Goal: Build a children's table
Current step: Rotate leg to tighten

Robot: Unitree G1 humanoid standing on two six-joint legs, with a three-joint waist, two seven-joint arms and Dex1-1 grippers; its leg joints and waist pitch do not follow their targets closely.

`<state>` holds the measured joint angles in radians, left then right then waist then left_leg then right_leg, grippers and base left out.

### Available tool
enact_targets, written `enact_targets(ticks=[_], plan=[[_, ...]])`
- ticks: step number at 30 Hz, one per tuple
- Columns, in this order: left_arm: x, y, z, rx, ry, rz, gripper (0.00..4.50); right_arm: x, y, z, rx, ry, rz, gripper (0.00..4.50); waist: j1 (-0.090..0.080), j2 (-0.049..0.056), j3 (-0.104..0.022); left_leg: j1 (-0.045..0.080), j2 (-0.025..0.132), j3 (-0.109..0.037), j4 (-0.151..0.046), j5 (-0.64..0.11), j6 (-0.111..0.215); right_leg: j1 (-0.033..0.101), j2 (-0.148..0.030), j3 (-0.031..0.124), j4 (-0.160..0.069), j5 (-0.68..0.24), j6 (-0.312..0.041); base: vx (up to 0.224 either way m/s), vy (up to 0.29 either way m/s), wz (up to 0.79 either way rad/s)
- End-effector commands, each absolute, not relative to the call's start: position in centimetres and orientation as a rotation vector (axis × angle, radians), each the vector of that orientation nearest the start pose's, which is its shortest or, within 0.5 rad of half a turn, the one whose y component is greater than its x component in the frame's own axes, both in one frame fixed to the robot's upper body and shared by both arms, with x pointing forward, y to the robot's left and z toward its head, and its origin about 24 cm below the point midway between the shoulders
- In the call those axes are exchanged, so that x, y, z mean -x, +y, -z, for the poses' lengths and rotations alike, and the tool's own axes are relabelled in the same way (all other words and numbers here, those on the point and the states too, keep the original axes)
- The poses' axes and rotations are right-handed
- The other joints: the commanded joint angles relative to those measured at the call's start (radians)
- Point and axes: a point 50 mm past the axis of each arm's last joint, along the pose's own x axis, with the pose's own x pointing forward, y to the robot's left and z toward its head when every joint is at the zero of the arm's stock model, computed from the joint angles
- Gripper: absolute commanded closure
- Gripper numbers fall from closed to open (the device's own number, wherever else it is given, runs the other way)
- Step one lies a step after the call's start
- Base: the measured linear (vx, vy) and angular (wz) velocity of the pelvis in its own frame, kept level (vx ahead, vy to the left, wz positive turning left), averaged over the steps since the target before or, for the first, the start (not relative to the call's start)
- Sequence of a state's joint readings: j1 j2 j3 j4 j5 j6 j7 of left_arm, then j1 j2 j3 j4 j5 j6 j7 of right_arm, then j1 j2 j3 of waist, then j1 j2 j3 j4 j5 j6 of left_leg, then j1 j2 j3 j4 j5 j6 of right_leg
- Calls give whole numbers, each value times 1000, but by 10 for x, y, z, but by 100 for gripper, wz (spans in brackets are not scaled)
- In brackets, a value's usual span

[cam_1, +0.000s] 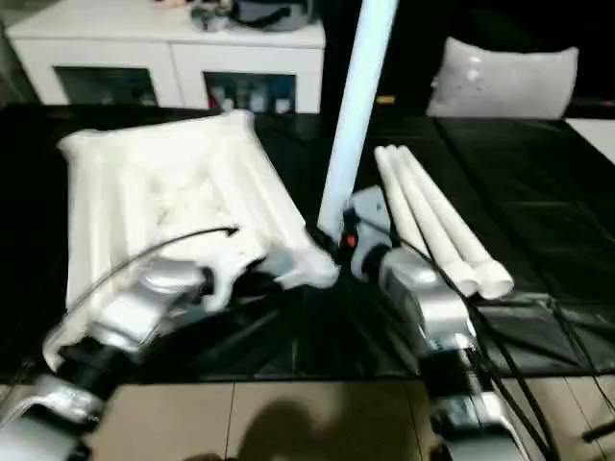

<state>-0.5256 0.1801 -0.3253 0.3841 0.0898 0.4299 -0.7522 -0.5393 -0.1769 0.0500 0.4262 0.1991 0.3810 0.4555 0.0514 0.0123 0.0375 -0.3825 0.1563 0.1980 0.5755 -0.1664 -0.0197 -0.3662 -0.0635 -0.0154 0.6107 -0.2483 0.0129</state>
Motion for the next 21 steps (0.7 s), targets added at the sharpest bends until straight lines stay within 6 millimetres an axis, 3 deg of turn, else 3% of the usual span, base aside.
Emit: enact_targets(ticks=[1,2,6,9,14,17,18,21], plan=[[-303,45,-56,-346,381,1102,450,-323,-127,-12,-52,577,-502,262,-1,-6,-33,33,78,-53,-87,-436,-67,-12,-94,43,-104,-368,-165,0,0,0],[-301,43,-57,-361,380,1109,450,-324,-125,-11,-41,588,-505,262,-1,-6,-32,28,79,-52,-89,-416,-62,-9,-91,43,-104,-342,-161,0,0,0],[-301,50,-55,-408,403,1079,450,-323,-117,-9,-28,615,-540,262,-7,-7,-37,27,78,-51,-90,-410,-66,-5,-85,41,-95,-248,-173,0,0,0],[-304,59,-54,-425,410,1035,450,-324,-115,-9,-20,622,-547,262,-11,-10,-38,24,77,-48,-90,-394,-55,-1,-86,41,-94,-226,-183,0,0,0],[-304,61,-58,-413,385,1030,450,-326,-119,-7,-36,607,-526,262,-15,-12,-31,31,78,-52,-88,-457,-67,-13,-88,42,-107,-367,-162,0,0,0],[-305,62,-58,-410,383,1026,450,-327,-122,-7,-29,596,-512,190,-18,-11,-32,33,79,-56,-91,-488,-81,-17,-86,42,-109,-397,-147,0,0,0],[-305,63,-58,-408,383,1023,450,-327,-123,-7,-24,592,-515,187,-16,-5,-33,35,79,-55,-91,-486,-85,-19,-86,43,-108,-377,-148,0,0,0],[-306,65,-58,-409,384,1016,450,-326,-125,-8,-27,569,-531,171,-13,-9,-41,31,81,-52,-88,-445,-81,-12,-84,44,-100,-276,-166,0,0,0]])
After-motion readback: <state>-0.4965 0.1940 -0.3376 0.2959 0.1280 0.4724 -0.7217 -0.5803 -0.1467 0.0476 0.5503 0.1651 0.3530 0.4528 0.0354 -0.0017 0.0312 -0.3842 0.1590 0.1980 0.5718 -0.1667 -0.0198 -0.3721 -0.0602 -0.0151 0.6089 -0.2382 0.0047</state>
